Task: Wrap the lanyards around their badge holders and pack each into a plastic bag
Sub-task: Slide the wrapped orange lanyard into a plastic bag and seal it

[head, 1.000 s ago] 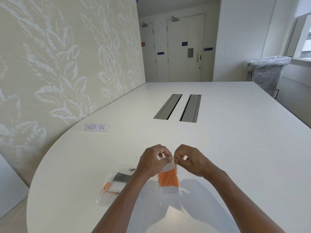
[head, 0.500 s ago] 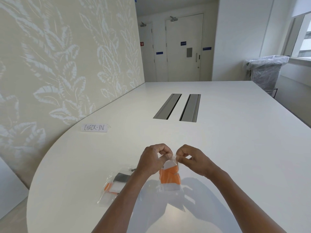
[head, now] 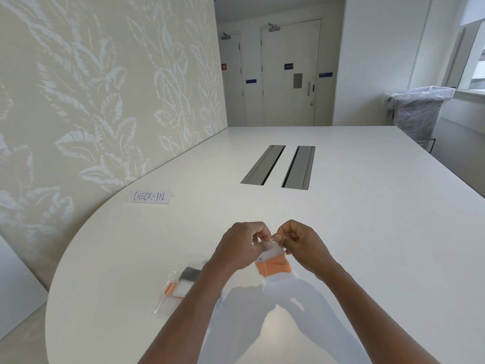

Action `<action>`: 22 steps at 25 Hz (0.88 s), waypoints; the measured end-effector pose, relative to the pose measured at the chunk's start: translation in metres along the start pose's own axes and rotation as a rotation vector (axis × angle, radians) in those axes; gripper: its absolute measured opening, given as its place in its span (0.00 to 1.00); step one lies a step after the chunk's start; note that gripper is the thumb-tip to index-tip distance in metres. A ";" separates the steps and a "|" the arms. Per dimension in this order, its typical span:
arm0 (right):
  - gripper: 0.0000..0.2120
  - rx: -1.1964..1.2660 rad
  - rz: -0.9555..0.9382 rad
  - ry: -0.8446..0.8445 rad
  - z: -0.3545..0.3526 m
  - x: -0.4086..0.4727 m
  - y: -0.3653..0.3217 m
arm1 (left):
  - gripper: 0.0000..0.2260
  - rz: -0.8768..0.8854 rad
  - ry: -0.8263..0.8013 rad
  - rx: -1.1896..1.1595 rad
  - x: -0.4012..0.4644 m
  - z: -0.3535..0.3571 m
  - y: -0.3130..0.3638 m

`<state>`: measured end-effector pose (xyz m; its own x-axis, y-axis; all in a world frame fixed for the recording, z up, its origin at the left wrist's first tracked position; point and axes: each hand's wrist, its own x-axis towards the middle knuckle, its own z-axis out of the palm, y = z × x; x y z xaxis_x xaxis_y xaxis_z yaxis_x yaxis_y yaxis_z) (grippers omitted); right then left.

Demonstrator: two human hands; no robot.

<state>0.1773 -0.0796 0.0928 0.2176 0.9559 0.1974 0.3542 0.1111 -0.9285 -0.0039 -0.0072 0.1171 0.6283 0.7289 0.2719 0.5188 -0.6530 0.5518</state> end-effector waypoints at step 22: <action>0.07 0.019 0.074 0.046 0.003 -0.006 0.017 | 0.08 -0.166 0.152 -0.351 -0.016 0.021 -0.017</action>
<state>0.1798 -0.0827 0.0748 0.2839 0.9483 0.1421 0.3190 0.0464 -0.9466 -0.0106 -0.0117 0.0863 0.4465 0.8577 0.2550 0.3602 -0.4332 0.8262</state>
